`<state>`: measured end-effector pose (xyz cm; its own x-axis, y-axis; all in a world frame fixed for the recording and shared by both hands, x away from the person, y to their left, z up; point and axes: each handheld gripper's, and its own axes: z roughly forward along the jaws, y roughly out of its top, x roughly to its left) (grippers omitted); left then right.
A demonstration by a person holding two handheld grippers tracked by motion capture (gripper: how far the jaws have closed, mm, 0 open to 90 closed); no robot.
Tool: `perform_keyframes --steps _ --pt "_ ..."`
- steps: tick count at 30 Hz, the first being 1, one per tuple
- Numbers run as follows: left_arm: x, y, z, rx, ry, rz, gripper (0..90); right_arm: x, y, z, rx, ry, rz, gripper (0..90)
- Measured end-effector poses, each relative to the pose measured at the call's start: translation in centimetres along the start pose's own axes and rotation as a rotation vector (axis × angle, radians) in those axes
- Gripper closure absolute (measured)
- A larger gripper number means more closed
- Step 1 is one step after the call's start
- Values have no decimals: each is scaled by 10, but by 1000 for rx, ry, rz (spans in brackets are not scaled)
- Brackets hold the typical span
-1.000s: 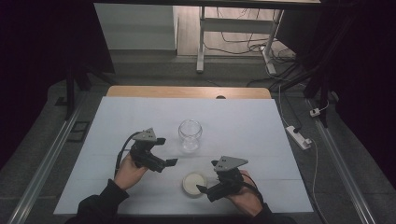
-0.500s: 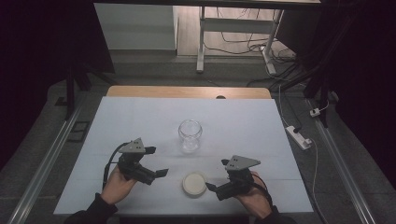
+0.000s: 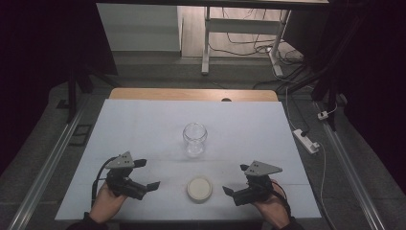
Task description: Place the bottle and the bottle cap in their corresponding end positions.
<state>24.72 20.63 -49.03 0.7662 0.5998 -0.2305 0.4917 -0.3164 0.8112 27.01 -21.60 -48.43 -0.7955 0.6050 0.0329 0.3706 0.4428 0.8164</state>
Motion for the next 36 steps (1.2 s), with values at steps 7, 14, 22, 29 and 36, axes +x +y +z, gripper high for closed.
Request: perform_keyframes --steps 7,14,22,29,36 --pt "0 -17 -17 -1 42 -23 0 -6 -8 -8 8 -28 21 1" --pt "1 -34 -34 -3 89 -51 0 -12 -18 -18 19 -62 49 1" --pt "1 -53 -51 -3 139 -90 0 -21 -35 -32 33 -105 102 1" --pt "1 -67 -60 26 182 -116 0 -25 -46 -44 46 -140 142 1" --pt "2 -77 -63 58 215 -137 0 -28 -55 -57 44 -175 185 1"
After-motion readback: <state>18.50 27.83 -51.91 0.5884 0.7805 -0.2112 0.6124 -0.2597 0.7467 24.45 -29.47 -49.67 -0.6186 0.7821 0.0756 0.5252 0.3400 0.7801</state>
